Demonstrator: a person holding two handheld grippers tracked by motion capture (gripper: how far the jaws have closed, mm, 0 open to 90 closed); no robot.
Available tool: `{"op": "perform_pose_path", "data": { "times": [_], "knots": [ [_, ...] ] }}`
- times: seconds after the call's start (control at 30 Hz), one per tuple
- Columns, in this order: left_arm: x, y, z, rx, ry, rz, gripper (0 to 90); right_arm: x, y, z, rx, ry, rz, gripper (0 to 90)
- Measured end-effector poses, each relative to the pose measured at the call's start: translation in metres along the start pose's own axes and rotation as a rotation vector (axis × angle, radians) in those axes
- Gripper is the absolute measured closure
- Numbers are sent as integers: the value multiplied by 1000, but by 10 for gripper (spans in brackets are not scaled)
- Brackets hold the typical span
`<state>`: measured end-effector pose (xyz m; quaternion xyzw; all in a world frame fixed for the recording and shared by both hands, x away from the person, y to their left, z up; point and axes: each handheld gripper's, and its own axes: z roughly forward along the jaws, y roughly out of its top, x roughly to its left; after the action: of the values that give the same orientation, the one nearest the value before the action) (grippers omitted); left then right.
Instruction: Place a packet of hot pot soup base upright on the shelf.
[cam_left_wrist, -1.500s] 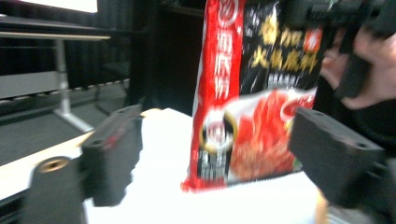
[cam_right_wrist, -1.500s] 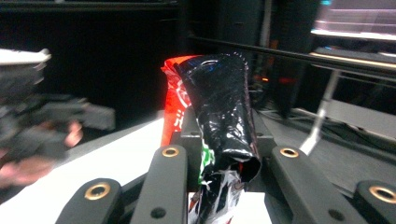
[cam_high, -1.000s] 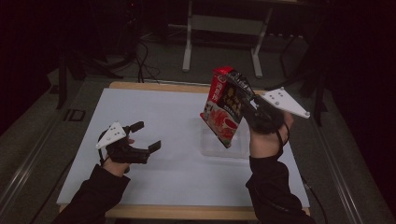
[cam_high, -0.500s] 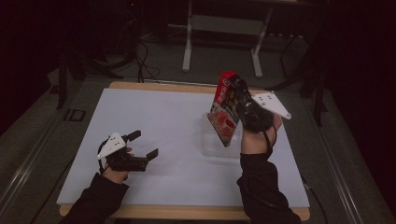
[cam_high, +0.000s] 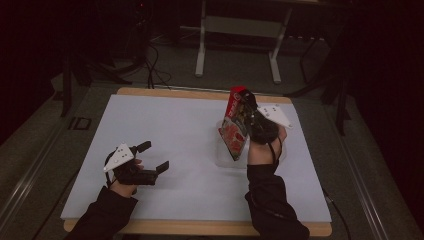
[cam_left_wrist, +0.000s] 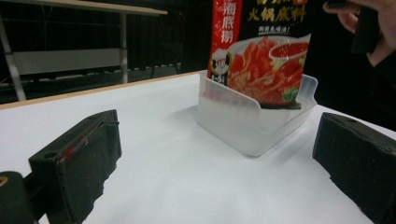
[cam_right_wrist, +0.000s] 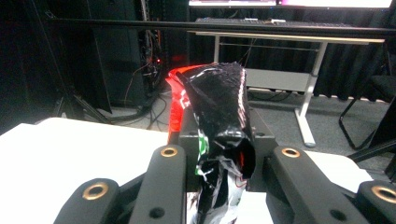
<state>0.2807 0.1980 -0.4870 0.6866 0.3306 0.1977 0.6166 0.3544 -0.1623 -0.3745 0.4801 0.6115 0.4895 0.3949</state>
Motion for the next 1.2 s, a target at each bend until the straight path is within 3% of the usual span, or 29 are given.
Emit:
{"op": "perform_pose_path", "data": {
  "times": [0.5,0.83,0.97,1.03,1.07,1.1,1.2],
  "knots": [
    [0,-1,0,1,-1,1,17,7,-25,13,31,12,-14,741],
    [1,-1,-1,1,-1,2,17,9,-33,12,39,21,-13,736],
    [-1,-1,-1,1,-2,6,17,11,-43,10,46,28,-36,732],
    [-1,0,-1,1,-3,6,17,8,-44,8,60,26,-23,728],
    [-1,0,-1,1,-6,6,17,5,-46,7,66,30,10,725],
    [-1,0,-2,0,-6,6,17,2,-50,5,69,15,-12,730],
    [-1,0,-2,-3,-6,9,17,-6,-56,1,68,21,1,734]
  ]
}}
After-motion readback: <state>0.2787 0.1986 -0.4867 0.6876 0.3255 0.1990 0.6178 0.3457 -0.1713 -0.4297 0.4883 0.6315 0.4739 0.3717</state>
